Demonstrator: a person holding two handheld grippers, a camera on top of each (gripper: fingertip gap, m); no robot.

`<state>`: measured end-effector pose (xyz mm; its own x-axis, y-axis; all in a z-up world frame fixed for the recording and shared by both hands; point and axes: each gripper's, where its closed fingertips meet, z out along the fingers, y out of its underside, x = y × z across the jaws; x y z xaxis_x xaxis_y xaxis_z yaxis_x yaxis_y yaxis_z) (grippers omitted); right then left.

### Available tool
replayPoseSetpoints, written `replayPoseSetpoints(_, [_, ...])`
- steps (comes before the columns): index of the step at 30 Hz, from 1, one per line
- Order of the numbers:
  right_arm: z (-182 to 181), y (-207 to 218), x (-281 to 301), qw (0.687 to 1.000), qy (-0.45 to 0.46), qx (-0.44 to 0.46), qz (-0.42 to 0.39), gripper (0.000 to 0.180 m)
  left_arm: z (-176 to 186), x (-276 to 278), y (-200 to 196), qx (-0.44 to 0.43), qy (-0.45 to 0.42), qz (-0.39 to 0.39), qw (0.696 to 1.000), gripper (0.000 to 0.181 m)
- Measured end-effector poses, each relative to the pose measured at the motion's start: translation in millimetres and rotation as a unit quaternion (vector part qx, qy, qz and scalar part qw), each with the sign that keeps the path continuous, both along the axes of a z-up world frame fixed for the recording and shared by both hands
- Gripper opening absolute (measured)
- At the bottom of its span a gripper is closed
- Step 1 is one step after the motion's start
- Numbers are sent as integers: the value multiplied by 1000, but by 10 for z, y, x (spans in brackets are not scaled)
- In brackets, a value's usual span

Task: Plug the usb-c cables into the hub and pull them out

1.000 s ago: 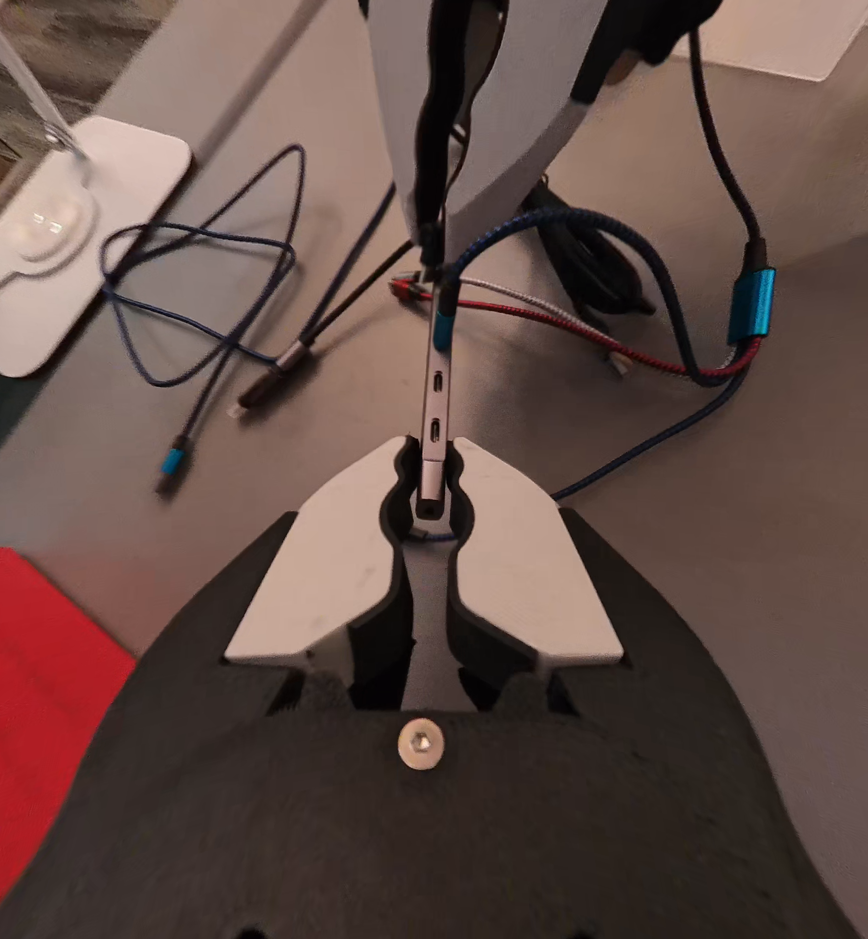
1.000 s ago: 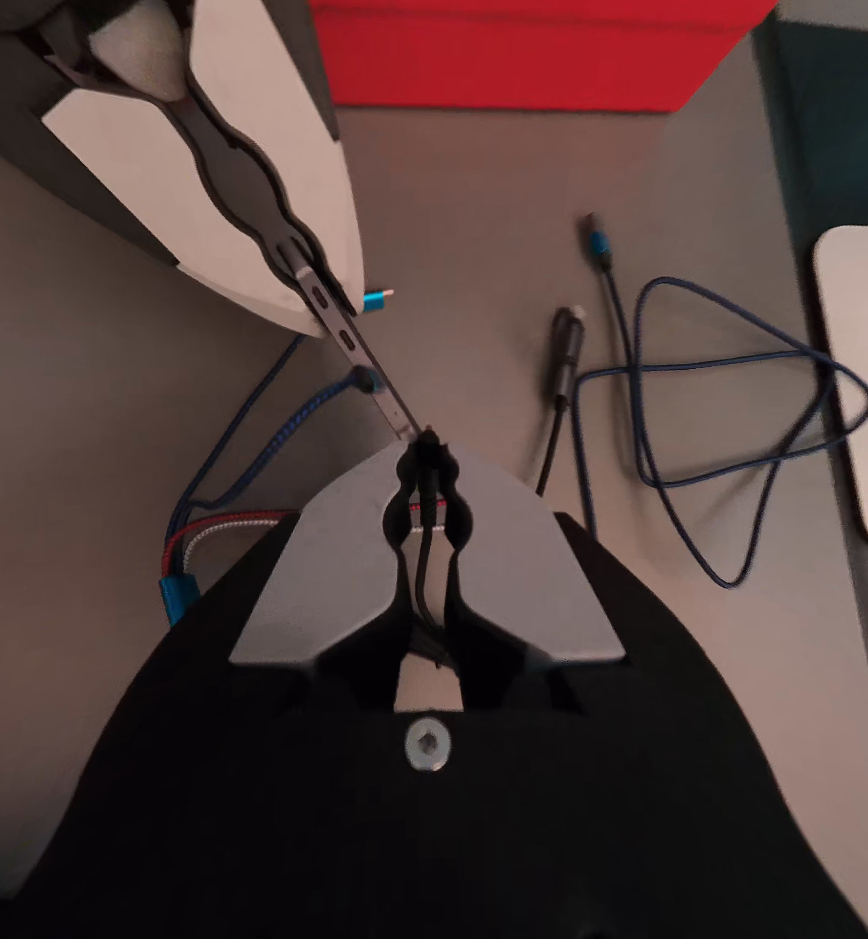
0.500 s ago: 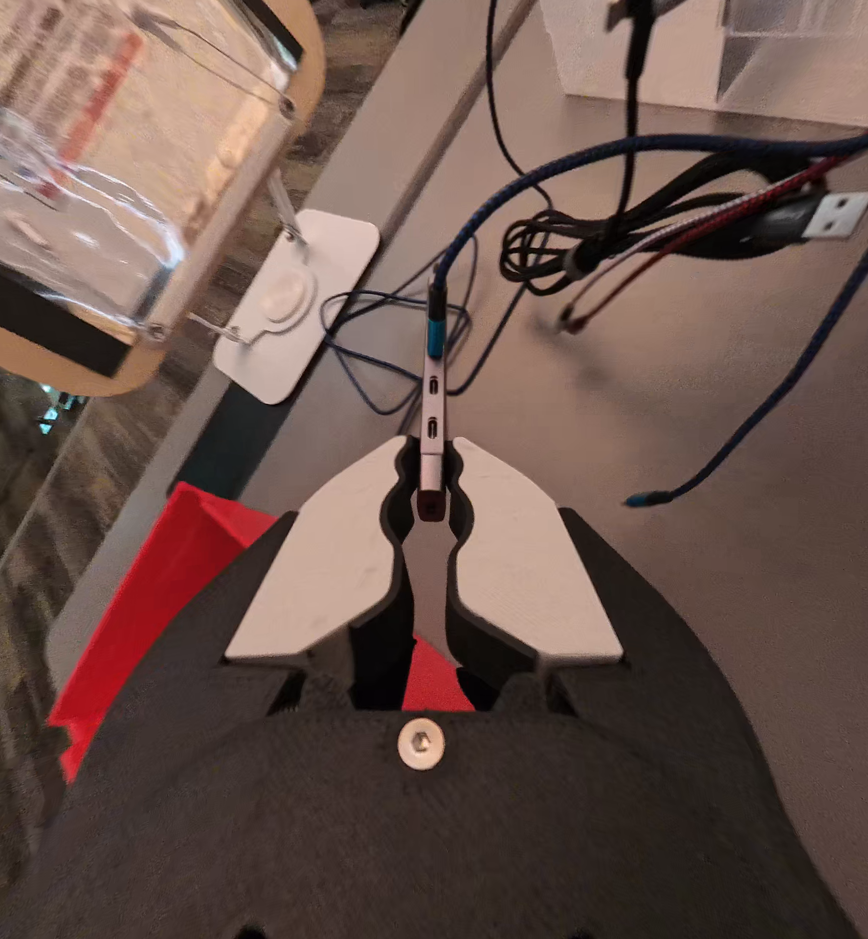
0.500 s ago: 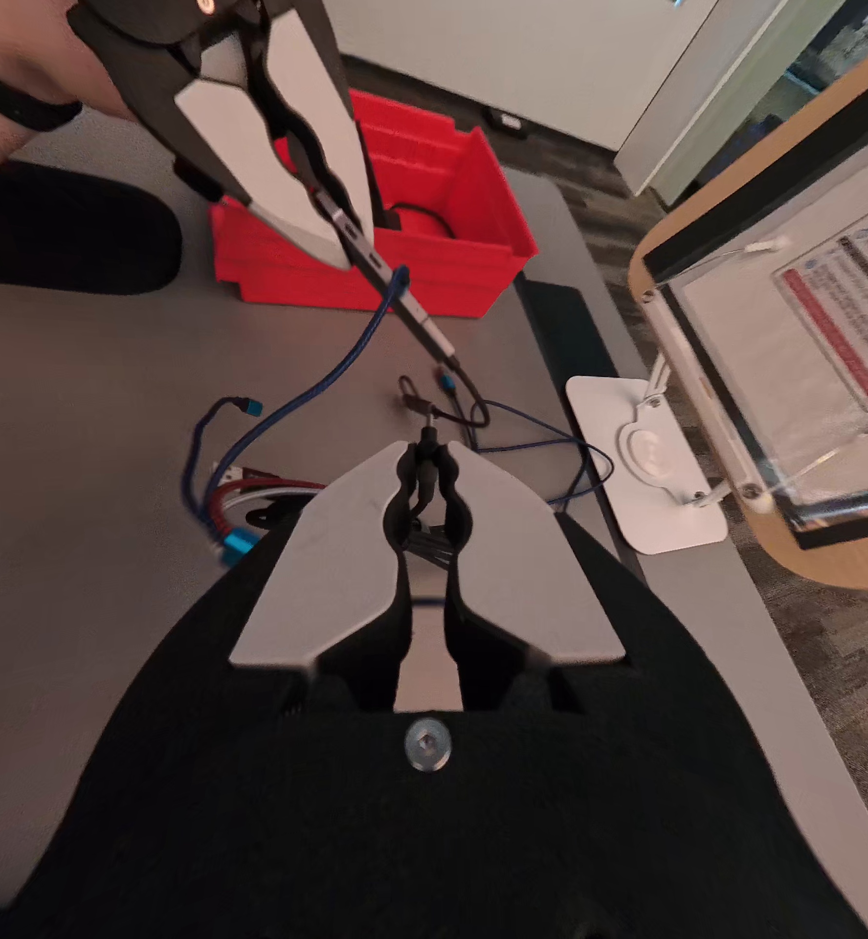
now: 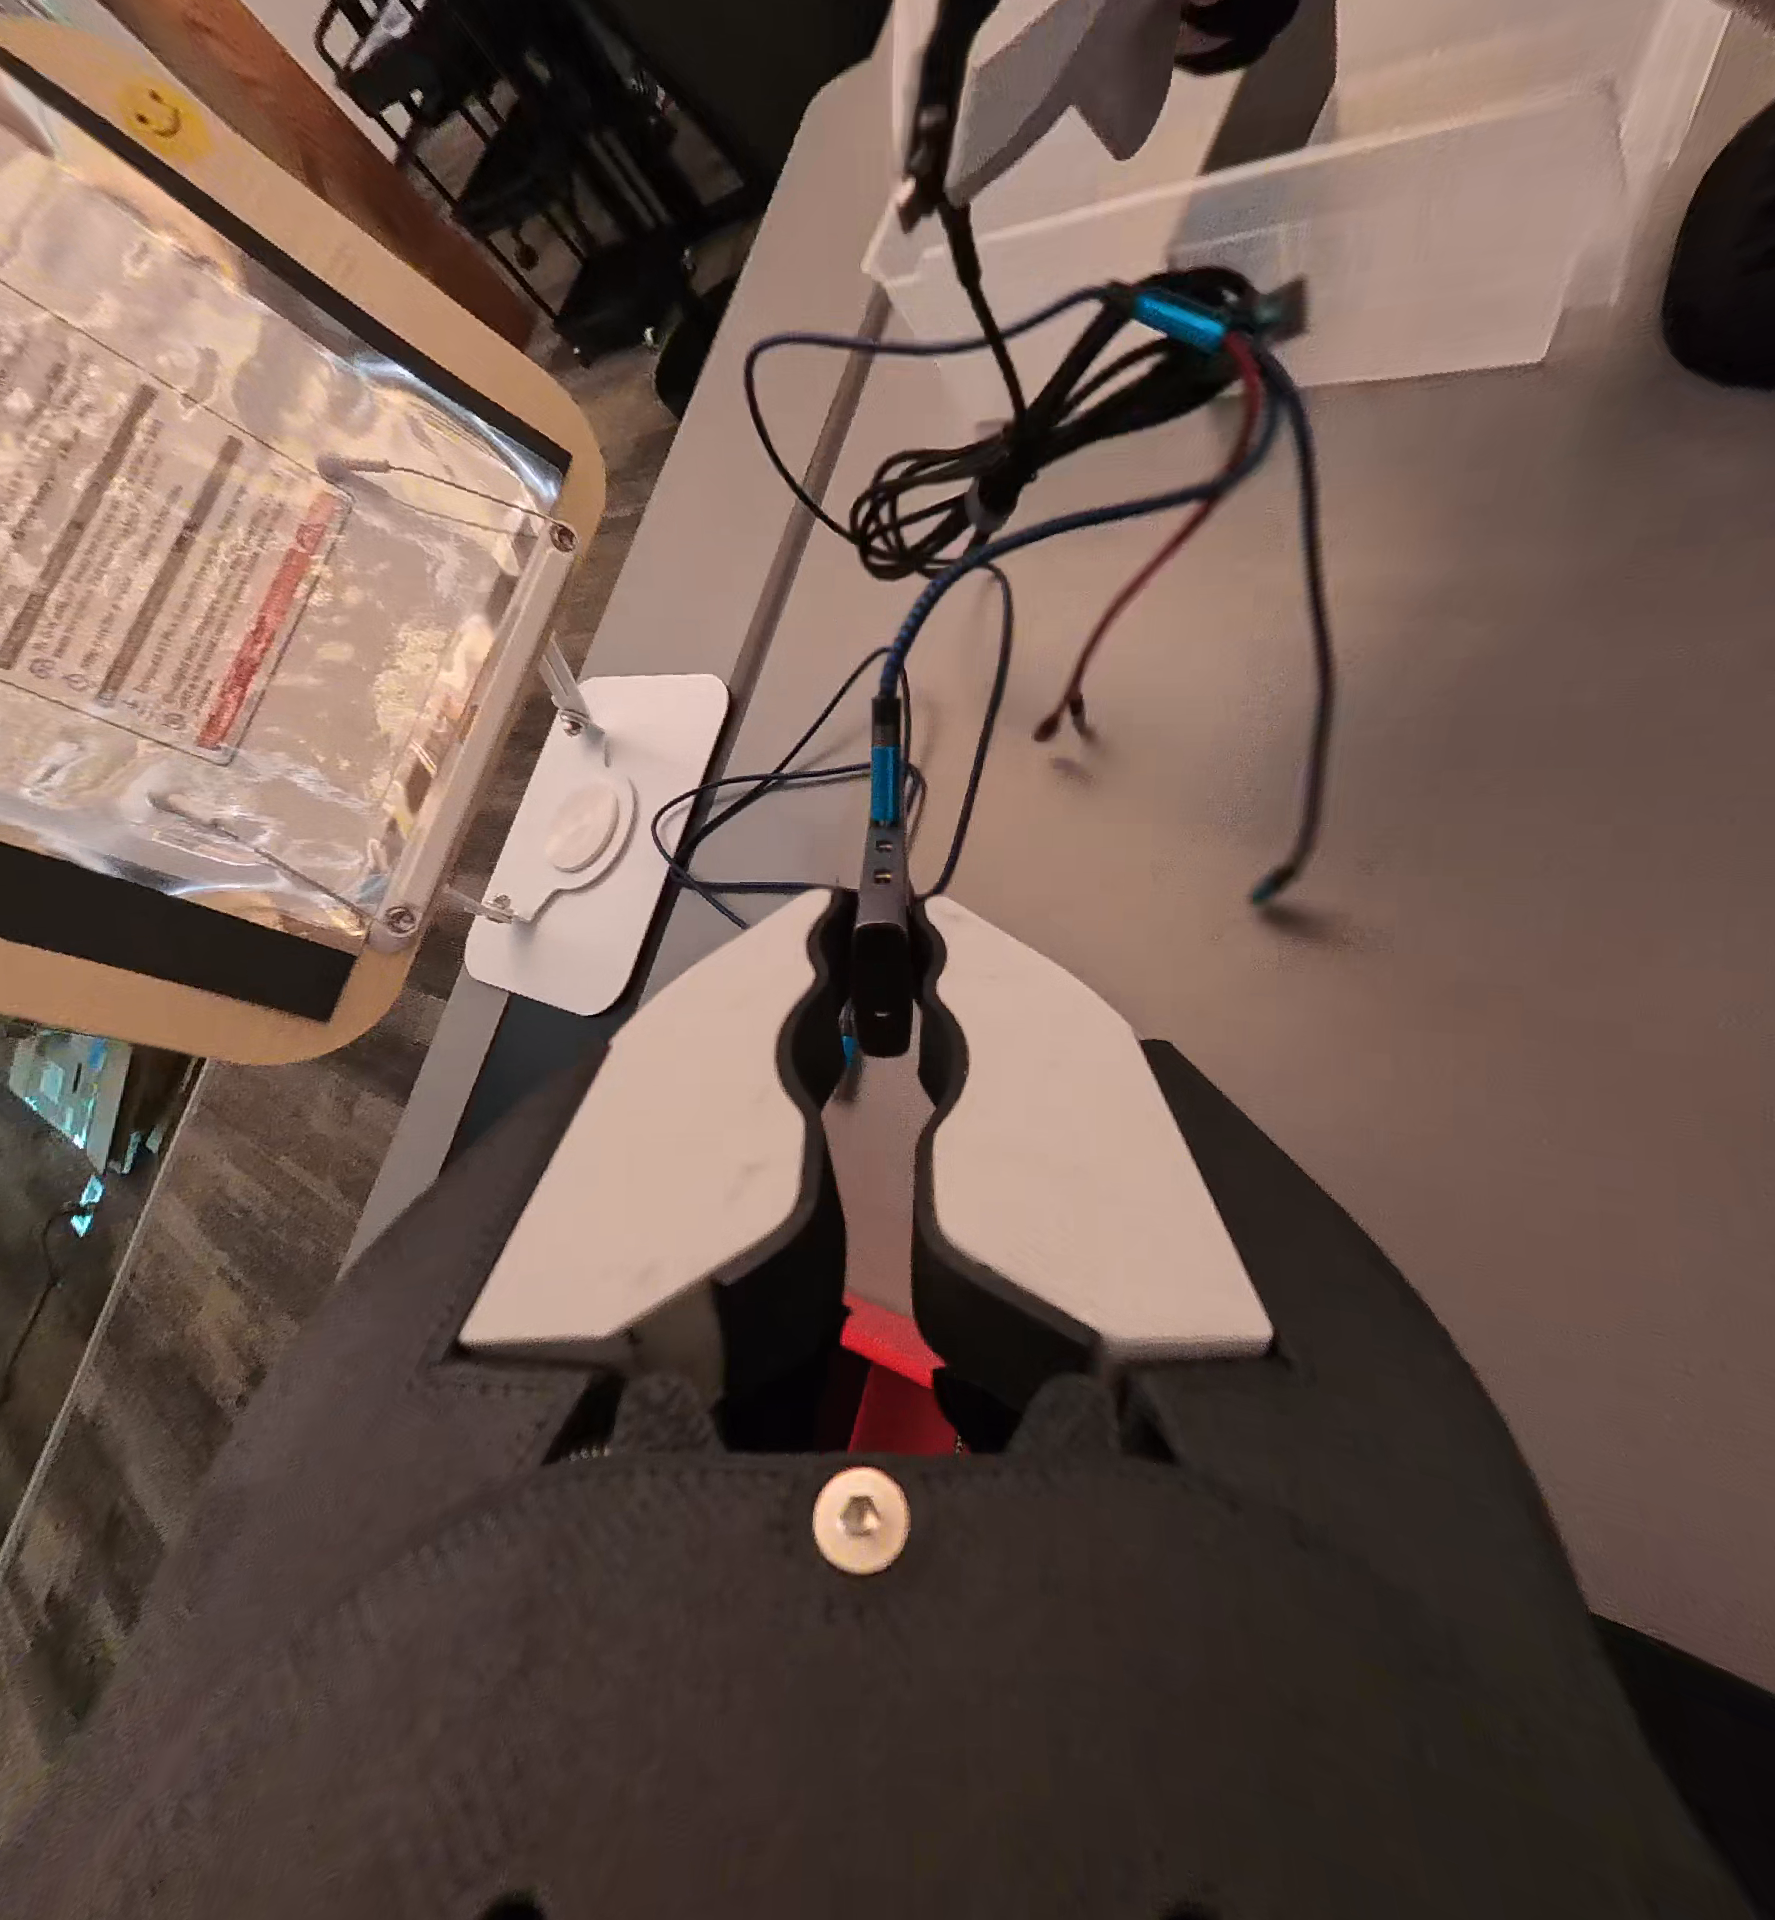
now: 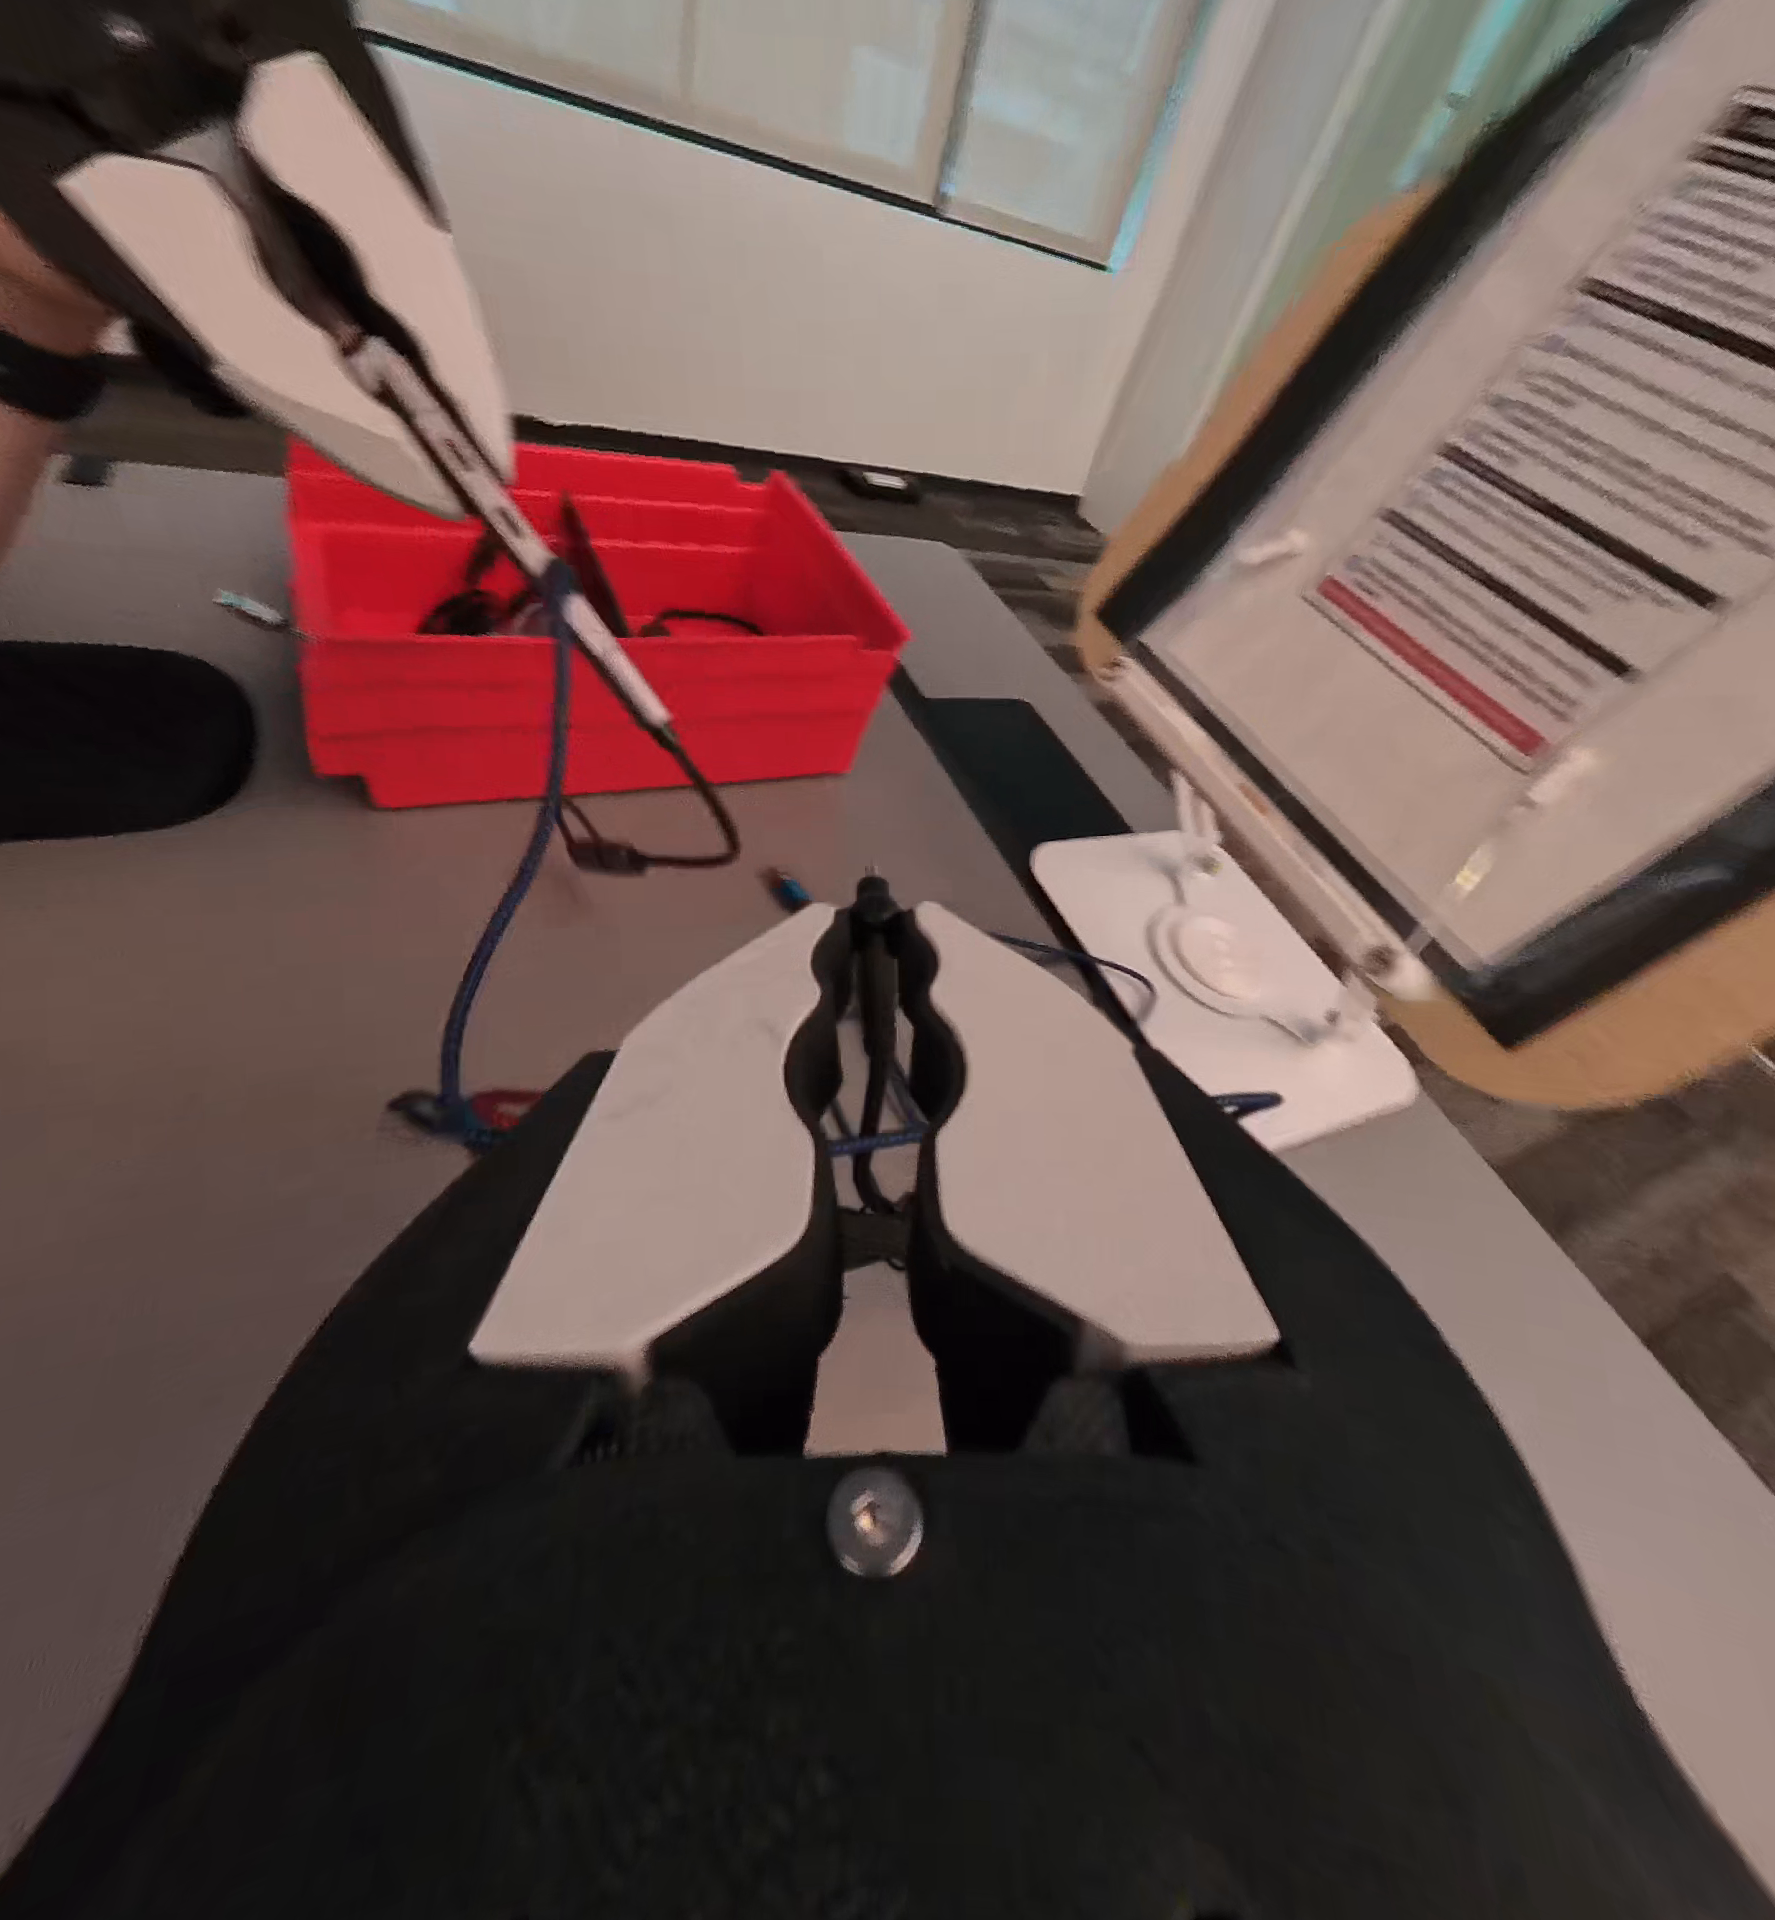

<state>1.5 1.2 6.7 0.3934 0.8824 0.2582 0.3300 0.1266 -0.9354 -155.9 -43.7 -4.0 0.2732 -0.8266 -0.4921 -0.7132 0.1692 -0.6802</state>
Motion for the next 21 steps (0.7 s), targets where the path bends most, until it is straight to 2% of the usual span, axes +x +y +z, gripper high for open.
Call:
replayPoseSetpoints(4, [-339,-140,-400,996,-70,-2,55,8,2,314,-158,-35,-37,-59,997,10])
replayPoseSetpoints(7, [-691,-140,-577,989,-131,-20,65,8,-6,469,-251,-52,-48,-85,994,10])
replayPoseSetpoints(10, [-791,34,-556,988,-148,-27,12,8,-110,437,-258,-41,-5,-82,996,10])
replayPoseSetpoints(13, [-523,246,-391,993,-95,-5,-70,8,-215,325,-211,-38,40,-58,997,10])
replayPoseSetpoints(17, [117,353,-53,987,73,35,-142,8,-309,244,-174,-45,66,-47,996,10])
replayPoseSetpoints(19, [417,303,123,975,164,47,-144,8,-356,234,-184,-51,76,-51,994,10])
replayPoseSetpoints(21, [678,158,223,965,234,57,-106,8,-381,238,-188,-51,81,-55,994,10])
